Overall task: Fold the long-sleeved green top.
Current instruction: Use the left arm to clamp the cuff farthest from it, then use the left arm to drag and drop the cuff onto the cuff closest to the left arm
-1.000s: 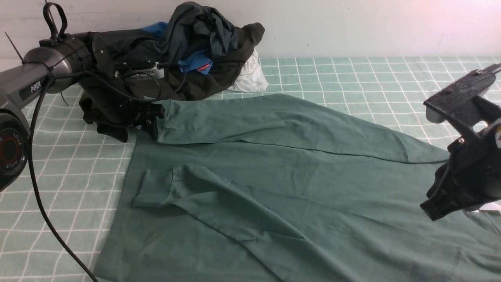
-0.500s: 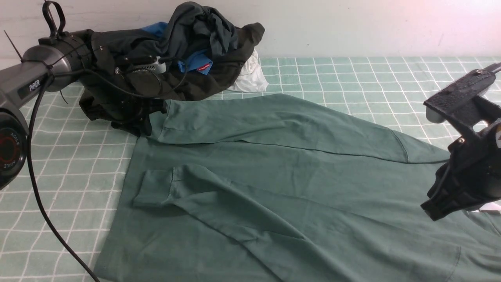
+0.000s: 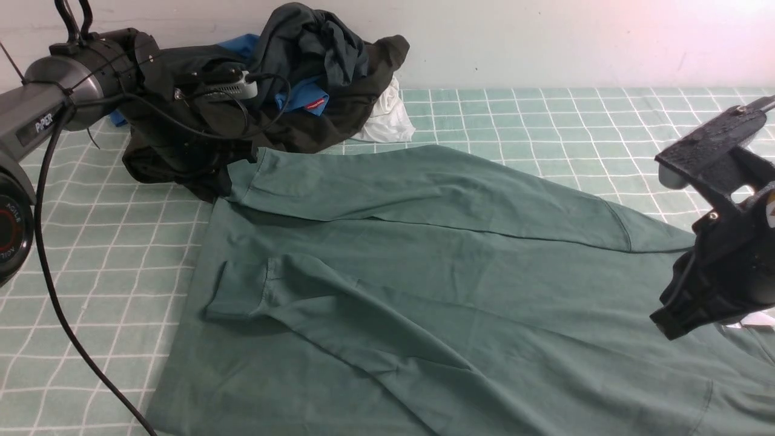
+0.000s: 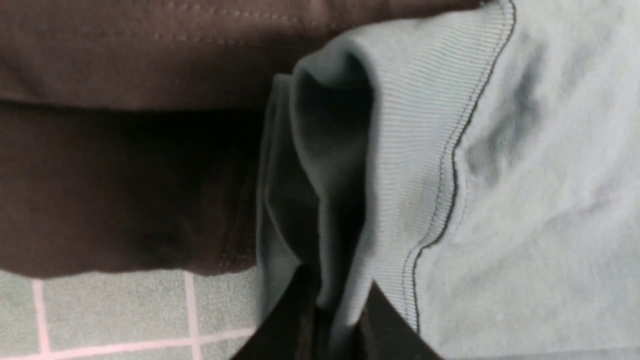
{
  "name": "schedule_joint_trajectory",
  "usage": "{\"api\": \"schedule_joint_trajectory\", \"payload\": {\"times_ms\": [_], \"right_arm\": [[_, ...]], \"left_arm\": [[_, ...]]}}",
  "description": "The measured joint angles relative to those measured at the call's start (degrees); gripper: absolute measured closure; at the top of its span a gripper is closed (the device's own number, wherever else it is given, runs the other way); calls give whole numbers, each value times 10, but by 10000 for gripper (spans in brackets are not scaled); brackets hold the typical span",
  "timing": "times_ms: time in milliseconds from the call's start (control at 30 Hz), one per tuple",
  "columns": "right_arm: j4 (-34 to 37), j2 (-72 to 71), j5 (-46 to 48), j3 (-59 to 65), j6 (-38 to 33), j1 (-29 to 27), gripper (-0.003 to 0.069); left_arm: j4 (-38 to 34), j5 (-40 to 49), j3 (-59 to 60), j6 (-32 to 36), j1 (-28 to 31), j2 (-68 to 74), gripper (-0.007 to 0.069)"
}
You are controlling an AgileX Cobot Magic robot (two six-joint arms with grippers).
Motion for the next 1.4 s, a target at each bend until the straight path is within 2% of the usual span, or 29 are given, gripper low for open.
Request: {"api": "schedule_joint_trajectory", "payload": {"times_ms": [133, 200, 367, 467, 567, 667, 700, 800, 933, 1067, 1100, 1133, 1233, 1300, 1400], "right_arm": [[0, 0, 0, 0, 0, 0, 676], [0, 0, 0, 0, 0, 0, 676], [0, 0, -3, 0, 0, 0, 676], [0, 0, -5, 0, 0, 0, 676], [-1, 0, -5, 0, 0, 0, 676], [-1, 0, -7, 0, 0, 0, 676], [-1, 0, -7, 0, 0, 0, 676], [-1, 0, -9, 0, 0, 0, 676], [-1, 0, -9, 0, 0, 0, 676], [-1, 0, -9, 0, 0, 0, 676], [-1, 0, -9, 0, 0, 0, 676], [-1, -1, -7, 0, 0, 0, 676], [-1, -11, 1, 0, -1, 0, 676], [-1, -31, 2, 0, -2, 0, 676], [-1, -66, 6, 0, -2, 0, 676]], "left_arm": [[1, -1, 0, 0, 0, 0, 538], [2, -9, 0, 0, 0, 0, 454], [-5, -18, 0, 0, 0, 0, 322], [-9, -19, 0, 0, 0, 0, 307], [-9, -19, 0, 0, 0, 0, 331], [-9, -19, 0, 0, 0, 0, 444], [-9, -19, 0, 0, 0, 0, 452], [-11, -14, 0, 7, 0, 0, 585], [-36, 5, 0, 38, -1, -5, 601], [-126, 46, 0, 86, -10, -41, 601], [-126, 46, 0, 86, -10, -41, 601], [-181, 65, 0, 100, -13, -63, 601], [-259, 100, 0, 117, -17, -109, 602], [-293, 126, -1, 120, -17, -138, 602], [-306, 155, 5, 117, -17, -175, 602]]}}
